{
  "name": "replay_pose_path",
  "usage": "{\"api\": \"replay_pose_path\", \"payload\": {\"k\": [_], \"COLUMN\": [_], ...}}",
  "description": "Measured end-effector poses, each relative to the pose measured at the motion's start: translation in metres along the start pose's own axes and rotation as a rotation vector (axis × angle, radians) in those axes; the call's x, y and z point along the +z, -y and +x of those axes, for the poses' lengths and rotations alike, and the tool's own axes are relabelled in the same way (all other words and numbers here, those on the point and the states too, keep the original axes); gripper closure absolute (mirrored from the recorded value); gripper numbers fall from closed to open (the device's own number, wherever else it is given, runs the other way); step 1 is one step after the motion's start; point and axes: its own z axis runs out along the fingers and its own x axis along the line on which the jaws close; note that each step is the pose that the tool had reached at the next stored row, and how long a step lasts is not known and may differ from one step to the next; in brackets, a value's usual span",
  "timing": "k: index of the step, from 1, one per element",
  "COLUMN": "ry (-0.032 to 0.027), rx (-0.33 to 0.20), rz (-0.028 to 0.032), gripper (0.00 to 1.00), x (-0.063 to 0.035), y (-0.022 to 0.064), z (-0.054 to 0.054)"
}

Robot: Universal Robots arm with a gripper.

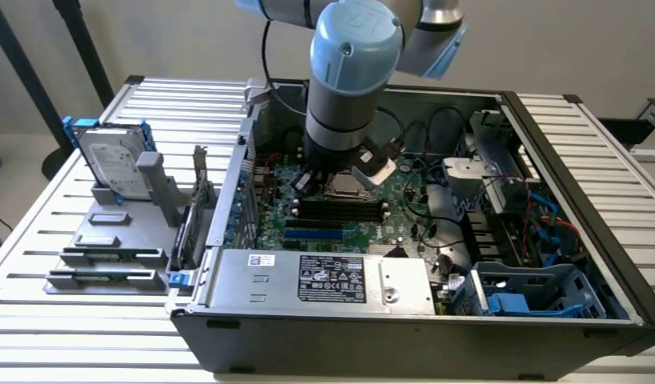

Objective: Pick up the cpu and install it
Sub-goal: 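Install the second cpu locking lever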

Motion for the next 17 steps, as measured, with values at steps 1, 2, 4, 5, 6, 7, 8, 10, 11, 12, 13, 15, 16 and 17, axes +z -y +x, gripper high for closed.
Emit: {"api": "replay_pose_path", "payload": {"k": [1,2,4,5,6,7,8,10,11,12,13,15,16,17], "ry": [0.0002,0.0006,0.0015,0.0021,0.0031,0.0043,0.0054,0.0081,0.0095,0.0109,0.0130,0.0176,0.0201,0.0216], "rx": [0.000,0.000,0.001,0.001,0.002,0.002,0.003,0.005,0.006,0.007,0.008,0.011,0.012,0.013], "rz": [0.0003,0.0005,0.0014,0.0023,0.0033,0.0045,0.0056,0.0084,0.0102,0.0118,0.0138,0.0190,0.0220,0.0236], "gripper": [0.89,0.89,0.89,0.89,0.89,0.89,0.89,0.89,0.89,0.89,0.89,0.89,0.89,0.89], "x": [-0.0024,-0.0046,-0.0078,-0.0092,-0.0117,-0.0156,-0.0199,-0.0280,-0.0318,-0.0357,-0.0396,-0.0456,-0.0467,-0.0474], "y": [-0.0002,-0.0004,-0.0004,-0.0002,0.0002,0.0009,0.0017,0.0031,0.0036,0.0039,0.0041,0.0035,0.0023,0.0008], "z": [0.001,0.002,0.004,0.004,0.005,0.006,0.007,0.010,0.011,0.012,0.014,0.016,0.016,0.015]}}
